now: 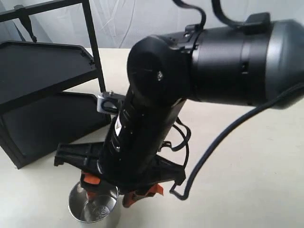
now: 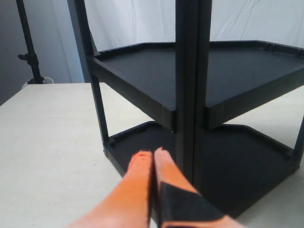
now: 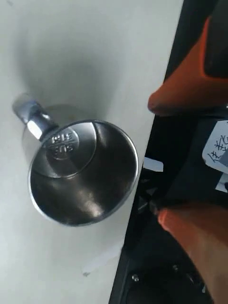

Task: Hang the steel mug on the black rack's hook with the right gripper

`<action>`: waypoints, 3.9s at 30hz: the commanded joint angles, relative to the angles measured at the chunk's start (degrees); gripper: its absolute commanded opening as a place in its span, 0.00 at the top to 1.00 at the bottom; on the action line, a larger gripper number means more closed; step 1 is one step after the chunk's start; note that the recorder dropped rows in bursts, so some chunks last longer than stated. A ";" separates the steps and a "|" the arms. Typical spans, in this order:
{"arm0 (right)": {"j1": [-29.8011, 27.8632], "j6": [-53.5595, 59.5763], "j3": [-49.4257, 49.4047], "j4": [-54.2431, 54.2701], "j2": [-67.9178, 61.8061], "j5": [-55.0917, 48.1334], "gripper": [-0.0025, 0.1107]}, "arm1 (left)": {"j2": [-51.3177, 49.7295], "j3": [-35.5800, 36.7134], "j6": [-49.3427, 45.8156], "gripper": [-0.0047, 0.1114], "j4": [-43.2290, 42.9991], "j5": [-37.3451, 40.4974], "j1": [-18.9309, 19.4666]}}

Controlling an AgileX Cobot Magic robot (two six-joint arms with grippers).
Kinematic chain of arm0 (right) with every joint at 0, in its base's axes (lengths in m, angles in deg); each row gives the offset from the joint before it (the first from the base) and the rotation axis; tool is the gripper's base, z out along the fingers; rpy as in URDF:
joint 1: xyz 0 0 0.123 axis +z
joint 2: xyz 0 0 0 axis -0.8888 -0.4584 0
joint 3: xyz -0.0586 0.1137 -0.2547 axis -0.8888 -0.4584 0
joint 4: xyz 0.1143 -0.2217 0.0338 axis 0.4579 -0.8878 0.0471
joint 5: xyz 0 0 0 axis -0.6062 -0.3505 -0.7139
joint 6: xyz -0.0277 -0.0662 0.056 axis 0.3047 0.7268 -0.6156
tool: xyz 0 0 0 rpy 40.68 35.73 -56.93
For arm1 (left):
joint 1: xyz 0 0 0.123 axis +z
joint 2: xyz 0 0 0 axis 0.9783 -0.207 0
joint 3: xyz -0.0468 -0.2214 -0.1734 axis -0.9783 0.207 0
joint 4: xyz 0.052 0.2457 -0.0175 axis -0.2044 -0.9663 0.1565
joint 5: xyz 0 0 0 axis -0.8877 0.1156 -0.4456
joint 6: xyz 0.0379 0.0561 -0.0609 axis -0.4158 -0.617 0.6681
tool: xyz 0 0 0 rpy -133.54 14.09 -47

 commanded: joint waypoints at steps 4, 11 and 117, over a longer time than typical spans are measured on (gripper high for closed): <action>0.20 -0.28 -1.19 -1.24 -3.88 3.19 0.51 | 0.27 -0.12 0.12 0.95 -0.15 -0.25 -0.07; 0.20 -0.28 -1.19 -2.06 -7.94 6.32 0.51 | 0.27 -0.12 0.12 0.95 -0.15 -0.25 -0.07; -26.58 144.19 8.03 78.37 -15.35 -15.14 0.99 | 0.27 -0.12 0.12 0.95 -0.15 -0.25 -0.07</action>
